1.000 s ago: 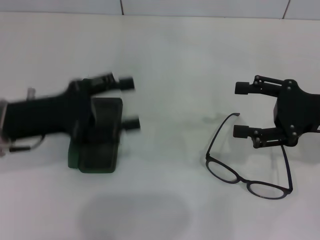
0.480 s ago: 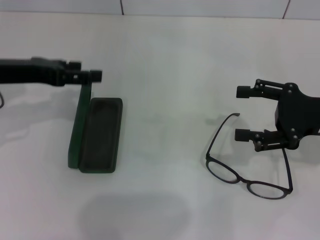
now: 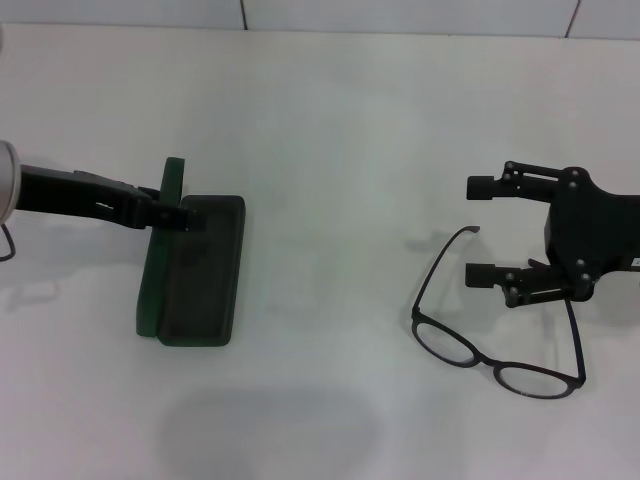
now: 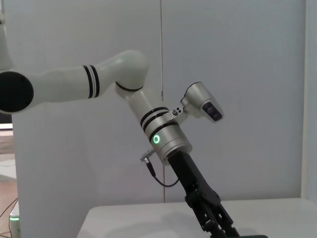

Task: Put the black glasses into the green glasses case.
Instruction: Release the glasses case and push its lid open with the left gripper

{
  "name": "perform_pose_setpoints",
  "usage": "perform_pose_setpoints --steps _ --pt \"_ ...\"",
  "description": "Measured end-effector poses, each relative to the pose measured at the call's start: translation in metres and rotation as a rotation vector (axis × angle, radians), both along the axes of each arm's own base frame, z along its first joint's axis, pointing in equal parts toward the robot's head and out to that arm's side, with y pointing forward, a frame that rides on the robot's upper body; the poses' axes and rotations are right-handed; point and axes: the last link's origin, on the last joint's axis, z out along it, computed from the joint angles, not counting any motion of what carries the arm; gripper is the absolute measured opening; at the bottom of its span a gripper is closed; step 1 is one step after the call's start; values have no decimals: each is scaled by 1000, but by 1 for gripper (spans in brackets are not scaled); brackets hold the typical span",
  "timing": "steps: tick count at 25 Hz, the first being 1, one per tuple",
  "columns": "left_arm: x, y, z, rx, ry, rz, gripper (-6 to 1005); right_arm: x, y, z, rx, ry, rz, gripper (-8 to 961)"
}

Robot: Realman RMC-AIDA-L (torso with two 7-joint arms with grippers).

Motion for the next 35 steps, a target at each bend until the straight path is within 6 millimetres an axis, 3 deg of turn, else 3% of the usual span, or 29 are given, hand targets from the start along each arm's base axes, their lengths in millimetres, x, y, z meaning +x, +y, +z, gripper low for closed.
perform_pose_setpoints --steps 6,14,19,29,35 --pt "-4 0 -1 -3 28 25 873 -2 1 -2 -2 -7 5 885" --pt "-7 0 -1 -12 54 42 761 -3 1 -2 -1 -7 8 884" --pt "-7 2 -1 -13 65 63 544 -4 2 -3 -2 -7 13 884" --pt "1 9 5 -1 87 7 327 -1 -3 -6 -20 -30 38 884" --pt "19 32 12 17 158 -159 168 -5 -16 -19 -100 -105 147 885"
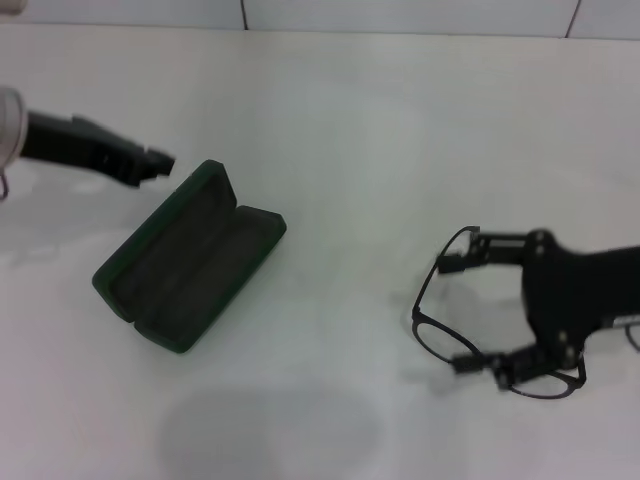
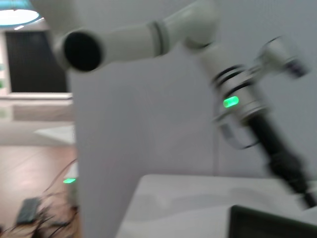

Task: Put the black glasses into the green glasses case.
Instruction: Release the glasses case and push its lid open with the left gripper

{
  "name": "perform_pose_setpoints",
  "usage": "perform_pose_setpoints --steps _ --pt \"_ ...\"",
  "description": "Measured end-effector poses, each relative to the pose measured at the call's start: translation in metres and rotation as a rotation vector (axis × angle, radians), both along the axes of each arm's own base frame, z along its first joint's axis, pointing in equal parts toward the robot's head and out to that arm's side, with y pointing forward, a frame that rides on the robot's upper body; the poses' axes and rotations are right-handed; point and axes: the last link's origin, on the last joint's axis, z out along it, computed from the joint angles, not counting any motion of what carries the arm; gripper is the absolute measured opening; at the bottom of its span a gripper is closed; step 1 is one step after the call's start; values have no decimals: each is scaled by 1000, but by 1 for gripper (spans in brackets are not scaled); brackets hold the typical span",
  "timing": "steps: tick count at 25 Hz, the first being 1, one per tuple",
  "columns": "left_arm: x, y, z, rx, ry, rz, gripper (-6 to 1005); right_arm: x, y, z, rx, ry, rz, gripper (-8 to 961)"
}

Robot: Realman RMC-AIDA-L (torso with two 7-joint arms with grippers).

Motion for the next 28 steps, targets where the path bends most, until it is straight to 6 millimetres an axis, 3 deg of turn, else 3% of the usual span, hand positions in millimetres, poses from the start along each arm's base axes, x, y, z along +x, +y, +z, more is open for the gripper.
perform_pose_setpoints --steps 6,11,20,28 --pt "22 20 -3 -55 33 -88 45 0 -5 -7 -24 -25 22 885" --pt "26 22 -3 -50 8 -64 50 2 -2 -4 -3 -20 3 884" --pt "23 -3 -16 -168 -70 0 240 2 7 3 35 -20 -6 885" --pt "12 -12 -19 -177 -54 47 607 -3 10 3 39 -20 11 885"
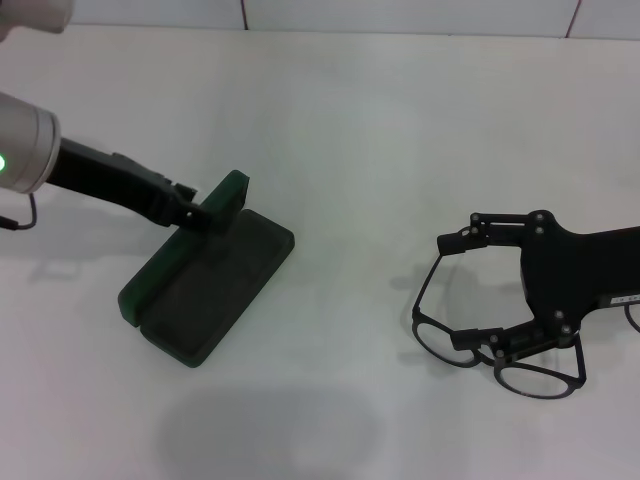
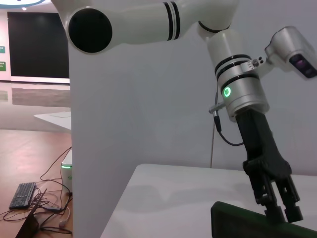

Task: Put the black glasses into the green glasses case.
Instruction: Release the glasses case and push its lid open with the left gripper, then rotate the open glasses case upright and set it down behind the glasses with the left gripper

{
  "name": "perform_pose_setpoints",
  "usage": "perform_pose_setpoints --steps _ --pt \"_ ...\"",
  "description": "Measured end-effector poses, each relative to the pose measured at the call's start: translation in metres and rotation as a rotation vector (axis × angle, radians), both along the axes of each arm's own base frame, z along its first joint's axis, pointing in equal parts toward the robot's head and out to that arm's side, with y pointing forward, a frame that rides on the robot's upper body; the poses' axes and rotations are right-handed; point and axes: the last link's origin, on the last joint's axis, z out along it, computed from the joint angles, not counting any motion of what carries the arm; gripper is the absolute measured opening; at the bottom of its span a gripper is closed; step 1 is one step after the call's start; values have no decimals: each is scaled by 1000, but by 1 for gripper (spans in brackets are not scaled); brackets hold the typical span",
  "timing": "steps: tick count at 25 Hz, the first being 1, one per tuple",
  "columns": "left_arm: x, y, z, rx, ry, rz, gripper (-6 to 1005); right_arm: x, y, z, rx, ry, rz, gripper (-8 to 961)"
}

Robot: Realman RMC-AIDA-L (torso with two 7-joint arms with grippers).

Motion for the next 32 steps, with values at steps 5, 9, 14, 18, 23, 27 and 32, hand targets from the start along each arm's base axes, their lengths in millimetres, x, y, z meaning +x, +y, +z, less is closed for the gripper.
perform_pose_setpoints --steps 5,9,14,18,23,27,32 --pt "-9 -1 -5 3 61 33 704 0 0 -1 -1 1 -2 885" --pt "-12 -2 -11 -2 103 51 662 0 -1 -3 -6 -2 1 884" --pt "-13 0 -14 11 122 87 548 1 -3 -3 -7 -2 -1 884" --pt "-14 1 -14 11 127 104 457 1 -3 -3 -9 -2 -1 884" --pt "-13 2 -13 18 132 106 350 2 -5 -4 -17 -9 9 885" --pt "-10 6 -10 35 131 83 286 2 -6 -6 -34 -32 26 885" --pt "-5 15 -8 51 164 -1 205 -1 -7 -9 -44 -44 47 884"
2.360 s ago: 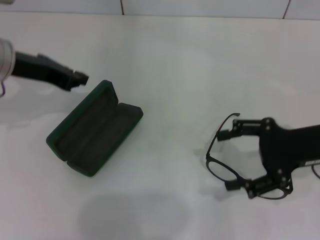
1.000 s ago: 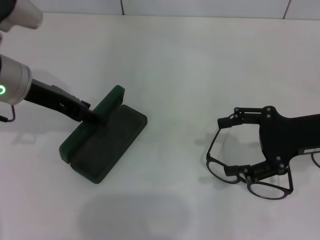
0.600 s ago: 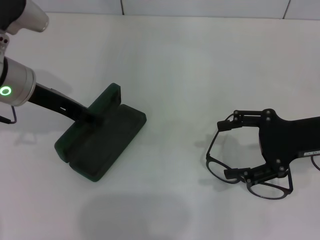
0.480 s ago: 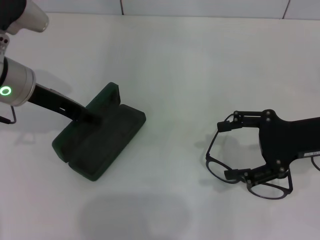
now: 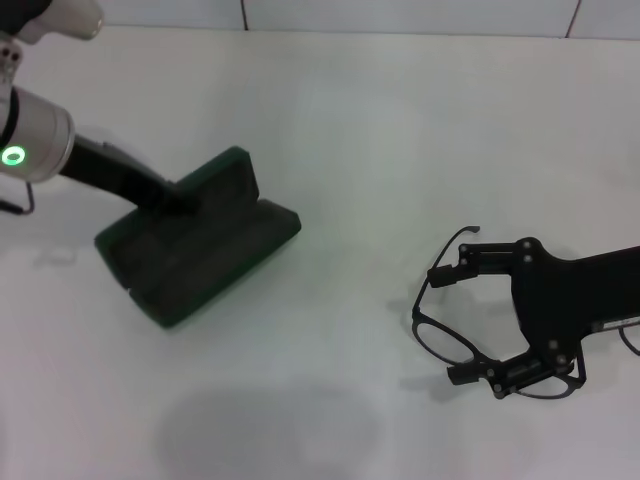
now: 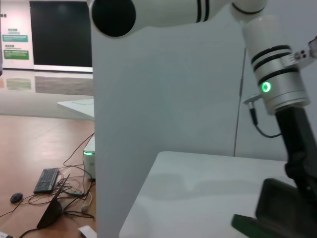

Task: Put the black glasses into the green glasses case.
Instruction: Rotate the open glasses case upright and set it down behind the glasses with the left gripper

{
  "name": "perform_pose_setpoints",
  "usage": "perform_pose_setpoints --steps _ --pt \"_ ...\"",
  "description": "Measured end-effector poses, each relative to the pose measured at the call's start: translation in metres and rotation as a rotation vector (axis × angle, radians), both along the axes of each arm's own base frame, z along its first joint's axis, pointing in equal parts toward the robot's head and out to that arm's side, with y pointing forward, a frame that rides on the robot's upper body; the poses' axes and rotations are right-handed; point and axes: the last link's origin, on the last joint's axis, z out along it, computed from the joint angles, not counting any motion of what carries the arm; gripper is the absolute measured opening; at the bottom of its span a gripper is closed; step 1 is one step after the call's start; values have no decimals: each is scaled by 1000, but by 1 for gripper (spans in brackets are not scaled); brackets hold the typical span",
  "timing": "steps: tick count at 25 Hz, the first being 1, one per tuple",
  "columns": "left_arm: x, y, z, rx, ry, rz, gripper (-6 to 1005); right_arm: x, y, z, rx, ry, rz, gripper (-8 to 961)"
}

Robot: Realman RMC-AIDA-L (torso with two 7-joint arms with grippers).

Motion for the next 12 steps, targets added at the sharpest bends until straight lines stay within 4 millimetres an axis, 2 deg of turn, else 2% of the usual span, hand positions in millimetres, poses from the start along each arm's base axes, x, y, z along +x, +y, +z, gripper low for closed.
perform_pose_setpoints --steps 3,4,6,8,10,11,12 --pt "10 12 2 16 31 -119 211 -2 -2 -3 -9 3 5 884" --pt "17 20 3 31 58 -224 213 -2 -4 -6 -15 2 8 884" --pt "24 28 2 42 79 -317 216 -3 -7 -11 -30 -4 17 885" --pt "39 39 -7 39 82 -470 220 -3 -9 -16 -37 -12 23 885" --pt "45 42 -11 33 78 -510 224 -4 -10 -19 -40 -14 24 885" --pt "56 47 -19 13 66 -591 226 -4 -10 -19 -40 -14 24 885" --pt "56 47 -19 13 66 -591 228 -3 -11 -20 -39 -14 22 885"
